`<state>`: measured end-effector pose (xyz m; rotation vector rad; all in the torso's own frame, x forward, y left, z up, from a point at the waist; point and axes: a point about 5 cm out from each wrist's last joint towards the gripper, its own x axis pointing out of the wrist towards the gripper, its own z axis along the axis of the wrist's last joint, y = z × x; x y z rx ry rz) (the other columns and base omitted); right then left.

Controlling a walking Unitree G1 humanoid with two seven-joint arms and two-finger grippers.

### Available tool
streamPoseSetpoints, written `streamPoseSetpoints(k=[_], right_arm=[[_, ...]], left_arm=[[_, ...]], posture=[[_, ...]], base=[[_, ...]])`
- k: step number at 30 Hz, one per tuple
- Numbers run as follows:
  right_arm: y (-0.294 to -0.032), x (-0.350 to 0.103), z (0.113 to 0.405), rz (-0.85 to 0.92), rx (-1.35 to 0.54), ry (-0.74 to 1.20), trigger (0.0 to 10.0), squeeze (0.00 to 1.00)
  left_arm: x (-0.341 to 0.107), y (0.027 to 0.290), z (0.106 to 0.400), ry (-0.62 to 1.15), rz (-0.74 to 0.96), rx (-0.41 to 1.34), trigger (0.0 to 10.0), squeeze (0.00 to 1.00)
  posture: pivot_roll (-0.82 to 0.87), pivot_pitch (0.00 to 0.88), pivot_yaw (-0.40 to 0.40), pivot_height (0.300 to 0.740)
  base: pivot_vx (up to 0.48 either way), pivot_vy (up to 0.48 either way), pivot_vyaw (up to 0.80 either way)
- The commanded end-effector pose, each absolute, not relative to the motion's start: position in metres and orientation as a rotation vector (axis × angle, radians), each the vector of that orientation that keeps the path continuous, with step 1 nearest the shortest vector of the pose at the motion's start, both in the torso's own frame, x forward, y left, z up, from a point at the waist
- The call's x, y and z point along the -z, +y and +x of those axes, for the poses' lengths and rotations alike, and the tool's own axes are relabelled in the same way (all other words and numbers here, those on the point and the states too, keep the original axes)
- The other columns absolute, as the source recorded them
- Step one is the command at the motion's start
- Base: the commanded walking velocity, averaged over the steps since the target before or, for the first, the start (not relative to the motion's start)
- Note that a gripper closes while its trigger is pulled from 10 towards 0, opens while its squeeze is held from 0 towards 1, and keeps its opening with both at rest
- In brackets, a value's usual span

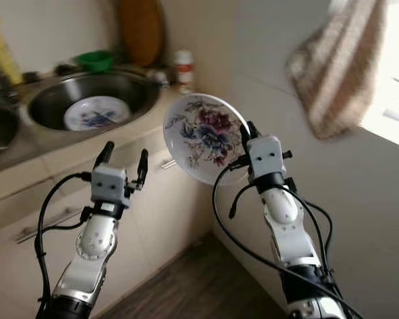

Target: Kitchen organization

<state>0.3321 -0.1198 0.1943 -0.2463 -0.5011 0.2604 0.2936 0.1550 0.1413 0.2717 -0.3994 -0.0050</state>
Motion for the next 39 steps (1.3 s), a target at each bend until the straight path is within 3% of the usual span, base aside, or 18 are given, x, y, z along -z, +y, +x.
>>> streamPoseSetpoints(k=[1,11,20,30,31,39], right_arm=[[-0.130,-0.203,0.333,-0.264,-0.220,-0.548,0.0,0.00],[-0.132,-0.229,0.339,-0.211,-0.143,-0.653,0.0,0.00],[-0.132,-0.286,0.337,-0.045,-0.113,-0.825,0.0,0.00],[-0.117,-0.275,0.342,-0.054,-0.186,-0.746,0.0,0.00],[-0.115,-0.273,0.343,-0.062,-0.196,-0.729,10.0,0.00],[-0.110,-0.262,0.348,-0.094,-0.240,-0.653,10.0,0.00]], left_arm=[[-0.150,0.147,0.295,-0.442,0.255,0.020,10.0,0.00],[-0.154,0.145,0.294,-0.462,0.251,0.018,10.0,0.00],[-0.154,0.143,0.293,-0.468,0.243,0.024,10.0,0.00],[-0.157,0.142,0.292,-0.491,0.228,0.034,10.0,0.00],[-0.157,0.141,0.291,-0.497,0.225,0.037,10.0,0.00],[-0.158,0.136,0.293,-0.498,0.244,0.045,10.0,0.00]], posture=[[0.05,0.000,-0.034,0.740],[0.06,0.000,-0.041,0.740],[0.06,0.000,-0.044,0.740],[0.07,0.000,-0.049,0.740],[0.06,0.000,-0.049,0.740],[0.06,0.000,-0.046,0.740]], base=[[0.469,0.000,0.80],[0.468,0.000,0.80],[0.393,0.000,0.77],[0.299,0.000,0.35],[0.000,0.000,0.00],[0.000,0.000,0.30]])
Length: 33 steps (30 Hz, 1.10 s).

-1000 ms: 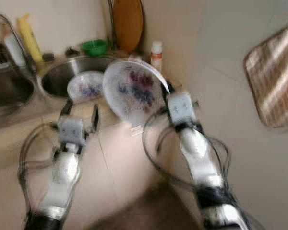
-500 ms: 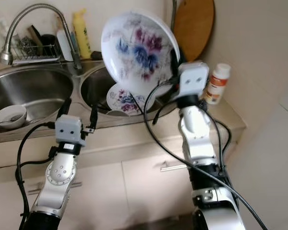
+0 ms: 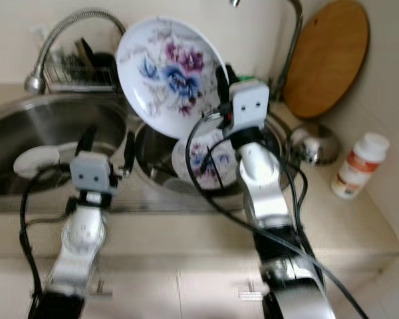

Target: Kitchen organization

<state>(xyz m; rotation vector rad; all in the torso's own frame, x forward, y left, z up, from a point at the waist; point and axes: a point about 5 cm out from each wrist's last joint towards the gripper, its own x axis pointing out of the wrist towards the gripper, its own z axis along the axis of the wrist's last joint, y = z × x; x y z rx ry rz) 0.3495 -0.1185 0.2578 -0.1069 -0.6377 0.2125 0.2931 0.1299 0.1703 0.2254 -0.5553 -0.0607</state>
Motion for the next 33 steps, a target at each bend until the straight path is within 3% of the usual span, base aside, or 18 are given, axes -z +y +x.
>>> streamPoseSetpoints(k=[1,9,17,23,29,30,31,33], right_arm=[[-0.109,-0.259,0.349,-0.124,-0.239,-0.637,10.0,0.00],[-0.114,-0.244,0.360,-0.173,-0.180,-0.517,10.0,0.00],[-0.144,-0.219,0.379,-0.277,0.046,-0.292,10.0,0.00],[-0.145,-0.198,0.383,-0.323,0.013,-0.150,10.0,0.00],[-0.141,-0.178,0.383,-0.251,-0.039,-0.020,10.0,0.00],[-0.140,-0.174,0.382,-0.219,-0.054,0.011,10.0,0.83],[-0.140,-0.171,0.382,-0.187,-0.062,0.031,10.0,1.00],[-0.139,-0.170,0.382,-0.142,-0.073,0.051,10.0,1.00]], left_arm=[[-0.159,0.137,0.293,-0.503,0.248,0.043,10.0,0.00],[-0.163,0.140,0.293,-0.515,0.256,0.026,10.0,0.00],[-0.164,0.141,0.293,-0.522,0.264,0.017,10.0,0.00],[-0.162,0.141,0.293,-0.510,0.267,0.022,10.0,0.00],[-0.162,0.141,0.293,-0.509,0.264,0.023,10.0,0.00],[-0.162,0.140,0.293,-0.509,0.263,0.023,10.0,0.00],[-0.162,0.140,0.293,-0.509,0.262,0.023,10.0,0.00],[-0.162,0.140,0.294,-0.507,0.261,0.024,10.0,0.00]], posture=[[0.07,0.000,-0.045,0.740],[0.07,0.000,-0.045,0.740],[0.08,0.000,-0.048,0.740],[0.07,0.000,-0.046,0.740],[0.07,0.000,-0.046,0.740],[0.07,0.000,-0.046,0.740],[0.07,0.000,-0.046,0.740],[0.07,0.000,-0.046,0.740]], base=[[0.000,0.000,0.80],[0.000,0.000,0.80],[0.000,0.000,0.00],[0.000,0.000,0.00],[0.000,0.000,0.00],[0.000,0.000,0.00],[0.000,0.000,0.00],[0.000,0.000,0.00]])
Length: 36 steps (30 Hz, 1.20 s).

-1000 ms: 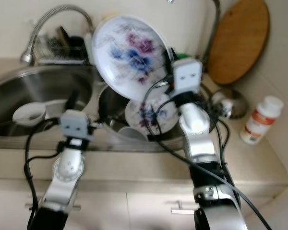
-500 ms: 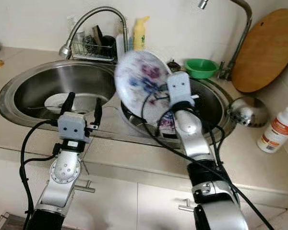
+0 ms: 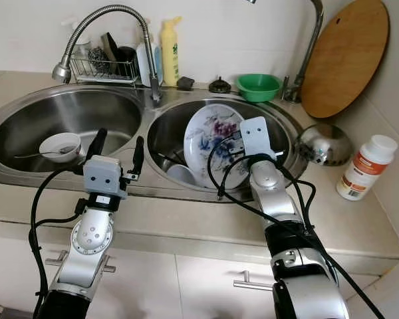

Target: Kitchen organization

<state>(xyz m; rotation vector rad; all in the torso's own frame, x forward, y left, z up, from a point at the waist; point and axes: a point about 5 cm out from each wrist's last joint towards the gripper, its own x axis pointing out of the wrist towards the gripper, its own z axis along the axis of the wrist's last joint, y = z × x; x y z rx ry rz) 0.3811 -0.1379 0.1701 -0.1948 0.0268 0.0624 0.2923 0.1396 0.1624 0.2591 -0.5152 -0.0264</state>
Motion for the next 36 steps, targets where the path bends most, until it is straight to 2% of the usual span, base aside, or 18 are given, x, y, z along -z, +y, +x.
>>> streamPoseSetpoints(k=[1,10,14,36], right_arm=[[-0.139,-0.170,0.382,-0.127,-0.077,0.054,10.0,1.00],[-0.148,-0.188,0.383,-0.007,-0.029,-0.037,10.0,1.00],[-0.151,-0.206,0.381,0.084,-0.022,-0.150,10.0,1.00],[-0.151,-0.206,0.381,0.084,-0.022,-0.150,10.0,1.00]], left_arm=[[-0.162,0.140,0.294,-0.507,0.260,0.024,10.0,0.00],[-0.161,0.140,0.294,-0.498,0.258,0.024,10.0,0.00],[-0.161,0.140,0.294,-0.496,0.253,0.024,10.0,0.00],[-0.161,0.140,0.294,-0.496,0.253,0.024,10.0,0.00]], posture=[[0.07,0.000,-0.046,0.740],[0.07,0.000,-0.046,0.740],[0.07,0.000,-0.045,0.740],[0.07,0.000,-0.045,0.740]], base=[[0.000,0.000,0.00],[0.000,0.000,0.00],[0.000,0.000,0.00],[0.000,0.000,0.00]])
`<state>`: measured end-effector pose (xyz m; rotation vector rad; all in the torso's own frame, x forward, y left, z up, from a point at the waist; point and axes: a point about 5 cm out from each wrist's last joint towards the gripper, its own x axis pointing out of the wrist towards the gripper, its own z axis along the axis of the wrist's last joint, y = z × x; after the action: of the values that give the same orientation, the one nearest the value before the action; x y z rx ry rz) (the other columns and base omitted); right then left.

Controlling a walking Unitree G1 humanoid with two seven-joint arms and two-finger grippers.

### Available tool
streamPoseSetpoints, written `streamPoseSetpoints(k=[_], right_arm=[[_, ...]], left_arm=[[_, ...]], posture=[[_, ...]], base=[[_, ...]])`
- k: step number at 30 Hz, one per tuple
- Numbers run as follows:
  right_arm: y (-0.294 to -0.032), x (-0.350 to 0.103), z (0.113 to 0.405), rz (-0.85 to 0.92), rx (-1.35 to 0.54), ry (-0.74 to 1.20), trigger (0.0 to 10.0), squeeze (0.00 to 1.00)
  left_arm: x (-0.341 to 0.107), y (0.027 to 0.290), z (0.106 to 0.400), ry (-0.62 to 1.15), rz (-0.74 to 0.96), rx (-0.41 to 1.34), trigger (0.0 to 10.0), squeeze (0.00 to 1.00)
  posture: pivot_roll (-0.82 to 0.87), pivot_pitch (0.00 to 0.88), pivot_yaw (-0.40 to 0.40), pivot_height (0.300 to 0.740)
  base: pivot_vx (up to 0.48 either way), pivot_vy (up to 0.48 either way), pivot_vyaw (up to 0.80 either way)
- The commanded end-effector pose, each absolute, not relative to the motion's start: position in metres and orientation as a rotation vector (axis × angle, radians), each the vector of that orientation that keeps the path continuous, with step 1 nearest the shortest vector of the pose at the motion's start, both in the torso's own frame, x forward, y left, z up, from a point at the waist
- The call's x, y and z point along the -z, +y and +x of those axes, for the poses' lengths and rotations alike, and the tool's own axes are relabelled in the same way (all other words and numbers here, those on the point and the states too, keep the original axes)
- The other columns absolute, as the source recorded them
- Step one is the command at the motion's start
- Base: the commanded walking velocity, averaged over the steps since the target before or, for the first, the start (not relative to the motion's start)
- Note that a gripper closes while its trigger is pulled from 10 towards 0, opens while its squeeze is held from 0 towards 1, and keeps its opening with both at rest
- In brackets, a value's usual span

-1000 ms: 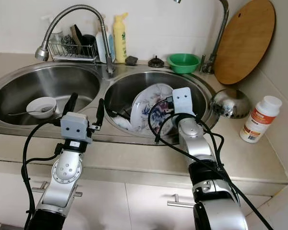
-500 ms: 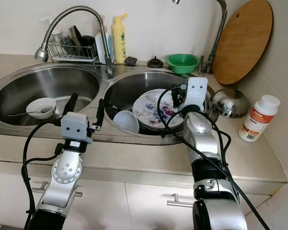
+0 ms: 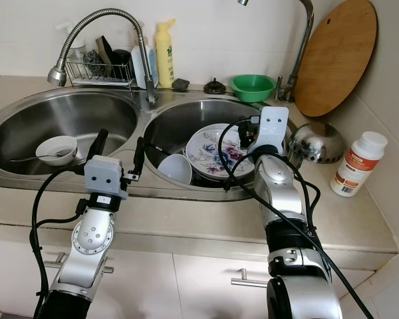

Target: Kitchen organization

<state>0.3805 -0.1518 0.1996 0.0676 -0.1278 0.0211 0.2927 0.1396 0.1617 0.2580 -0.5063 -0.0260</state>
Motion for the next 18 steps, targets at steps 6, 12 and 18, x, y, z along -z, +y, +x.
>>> streamPoseSetpoints(k=[6,12,18], right_arm=[[-0.151,-0.206,0.381,0.084,-0.022,-0.150,10.0,1.00],[-0.124,-0.249,0.349,0.276,-0.213,-0.513,10.0,0.00],[-0.121,-0.253,0.344,0.286,-0.235,-0.548,10.0,0.00]], left_arm=[[-0.161,0.140,0.294,-0.496,0.253,0.024,10.0,0.00],[-0.217,0.124,0.282,-0.786,0.394,0.039,10.0,0.00],[-0.221,0.122,0.281,-0.813,0.419,0.044,10.0,0.00]], posture=[[0.07,0.000,-0.045,0.740],[0.07,0.000,-0.032,0.740],[0.07,0.000,-0.033,0.740]], base=[[0.000,0.000,0.00],[0.000,0.049,0.00],[0.000,0.000,0.00]])
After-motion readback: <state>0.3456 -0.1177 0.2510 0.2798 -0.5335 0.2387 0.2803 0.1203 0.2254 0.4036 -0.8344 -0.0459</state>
